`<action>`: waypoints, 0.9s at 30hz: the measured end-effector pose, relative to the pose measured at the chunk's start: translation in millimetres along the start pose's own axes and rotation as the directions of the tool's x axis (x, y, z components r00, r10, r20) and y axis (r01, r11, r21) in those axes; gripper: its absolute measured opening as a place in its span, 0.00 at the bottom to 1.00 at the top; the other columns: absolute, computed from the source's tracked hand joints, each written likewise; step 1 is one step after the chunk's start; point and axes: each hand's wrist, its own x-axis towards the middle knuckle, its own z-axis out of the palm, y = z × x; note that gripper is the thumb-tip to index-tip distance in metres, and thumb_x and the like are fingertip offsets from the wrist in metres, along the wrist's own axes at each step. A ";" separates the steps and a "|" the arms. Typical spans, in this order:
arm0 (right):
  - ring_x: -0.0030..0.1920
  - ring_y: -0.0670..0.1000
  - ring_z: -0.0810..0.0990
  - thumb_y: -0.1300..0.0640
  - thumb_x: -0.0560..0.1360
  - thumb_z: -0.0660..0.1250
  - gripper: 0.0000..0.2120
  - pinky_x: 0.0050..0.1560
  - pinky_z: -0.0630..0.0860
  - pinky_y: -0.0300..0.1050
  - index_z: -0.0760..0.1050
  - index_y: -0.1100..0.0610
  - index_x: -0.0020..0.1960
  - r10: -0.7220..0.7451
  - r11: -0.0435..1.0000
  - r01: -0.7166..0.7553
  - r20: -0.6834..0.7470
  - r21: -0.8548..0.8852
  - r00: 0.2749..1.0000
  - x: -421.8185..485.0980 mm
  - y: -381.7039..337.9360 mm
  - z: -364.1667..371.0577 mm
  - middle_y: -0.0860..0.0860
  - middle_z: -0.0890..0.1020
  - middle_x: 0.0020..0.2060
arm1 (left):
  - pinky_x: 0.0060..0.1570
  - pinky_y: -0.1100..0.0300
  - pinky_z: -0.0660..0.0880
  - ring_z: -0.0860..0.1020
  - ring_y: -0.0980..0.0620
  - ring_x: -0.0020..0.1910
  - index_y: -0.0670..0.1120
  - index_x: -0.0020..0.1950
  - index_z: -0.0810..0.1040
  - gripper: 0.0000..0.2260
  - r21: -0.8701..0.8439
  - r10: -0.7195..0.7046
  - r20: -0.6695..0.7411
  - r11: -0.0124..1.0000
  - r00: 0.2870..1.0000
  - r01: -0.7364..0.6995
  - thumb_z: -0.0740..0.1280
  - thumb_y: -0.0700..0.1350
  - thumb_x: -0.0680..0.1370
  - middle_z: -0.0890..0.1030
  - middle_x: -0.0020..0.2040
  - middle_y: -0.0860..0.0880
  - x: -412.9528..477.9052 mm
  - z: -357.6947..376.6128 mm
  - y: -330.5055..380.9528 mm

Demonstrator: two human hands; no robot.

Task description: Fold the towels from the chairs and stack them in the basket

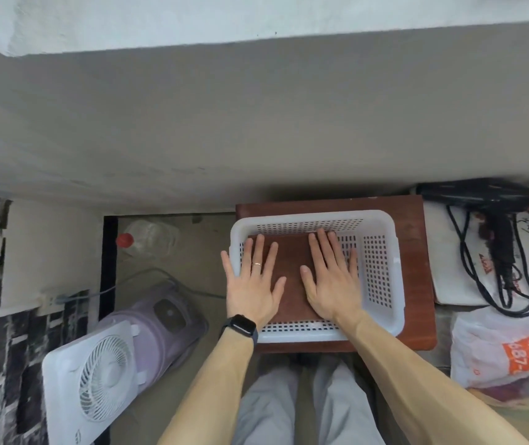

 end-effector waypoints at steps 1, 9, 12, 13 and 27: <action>0.81 0.48 0.40 0.42 0.83 0.51 0.31 0.79 0.43 0.61 0.47 0.50 0.82 0.004 1.000 -0.004 -0.003 0.000 1.000 0.5 0.6 2.6 0.46 0.47 0.82 | 0.72 0.28 0.39 0.54 0.43 0.80 0.49 0.81 0.56 0.31 0.010 -0.004 0.003 1.000 1.000 0.004 0.53 0.60 0.80 0.56 0.81 0.43 1.6 2.4 1.4; 0.81 0.48 0.42 0.42 0.82 0.51 0.31 0.79 0.45 0.63 0.50 0.50 0.82 0.015 1.000 -0.014 -0.030 0.016 0.999 4.4 2.1 14.0 0.48 0.51 0.82 | 0.64 0.24 0.32 0.37 0.43 0.80 0.50 0.79 0.35 0.31 0.119 -0.057 0.090 0.992 0.994 0.046 0.44 0.61 0.82 0.37 0.80 0.43 8.4 8.4 10.0; 0.81 0.49 0.42 0.42 0.82 0.51 0.31 0.79 0.47 0.64 0.50 0.50 0.82 0.017 1.000 -0.016 -0.040 0.006 0.999 3.4 2.7 16.8 0.48 0.51 0.82 | 0.63 0.23 0.32 0.36 0.42 0.79 0.49 0.79 0.33 0.31 0.135 -0.060 0.092 0.990 0.994 0.047 0.43 0.61 0.83 0.35 0.80 0.43 7.9 8.5 10.2; 0.81 0.49 0.42 0.42 0.82 0.51 0.31 0.78 0.47 0.64 0.50 0.50 0.82 0.022 1.000 -0.022 -0.041 -0.002 0.999 4.3 2.2 16.3 0.48 0.51 0.82 | 0.63 0.23 0.32 0.36 0.42 0.79 0.49 0.79 0.33 0.31 0.150 -0.063 0.097 0.988 0.993 0.048 0.43 0.61 0.83 0.35 0.80 0.43 8.9 7.2 10.4; 0.80 0.56 0.55 0.52 0.80 0.61 0.24 0.77 0.56 0.65 0.69 0.52 0.75 -0.161 0.986 0.160 -0.033 -0.043 0.986 -52.1 -27.4 -73.5 0.54 0.62 0.79 | 0.73 0.43 0.59 0.58 0.45 0.77 0.54 0.80 0.56 0.28 -0.241 -0.170 0.056 0.954 0.984 0.178 0.58 0.51 0.80 0.51 0.82 0.48 -79.0 -77.2 20.8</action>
